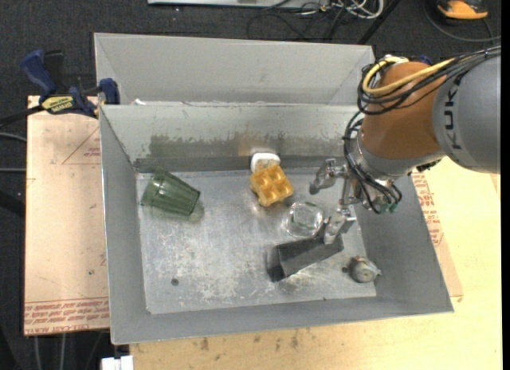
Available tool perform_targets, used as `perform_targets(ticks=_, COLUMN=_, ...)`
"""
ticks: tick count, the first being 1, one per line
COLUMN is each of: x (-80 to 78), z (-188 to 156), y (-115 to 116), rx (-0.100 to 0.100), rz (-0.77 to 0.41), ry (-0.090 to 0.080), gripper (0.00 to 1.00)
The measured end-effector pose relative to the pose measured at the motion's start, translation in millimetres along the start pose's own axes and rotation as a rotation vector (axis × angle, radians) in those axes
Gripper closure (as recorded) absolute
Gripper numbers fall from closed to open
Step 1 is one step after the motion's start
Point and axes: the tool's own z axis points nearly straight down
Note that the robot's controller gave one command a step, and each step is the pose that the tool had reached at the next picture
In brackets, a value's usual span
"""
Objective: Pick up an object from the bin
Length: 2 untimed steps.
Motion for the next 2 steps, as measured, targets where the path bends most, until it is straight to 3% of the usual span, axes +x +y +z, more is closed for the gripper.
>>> perform_targets(ticks=1, x=35.6, z=46.6, y=-8.0, rx=-0.006, rz=-0.379, ry=-0.005, gripper=1.0)
perform_targets(ticks=2, x=35.5, z=46.7, y=-8.0, rx=-0.005, rz=-0.38, ry=-0.005, gripper=1.0)
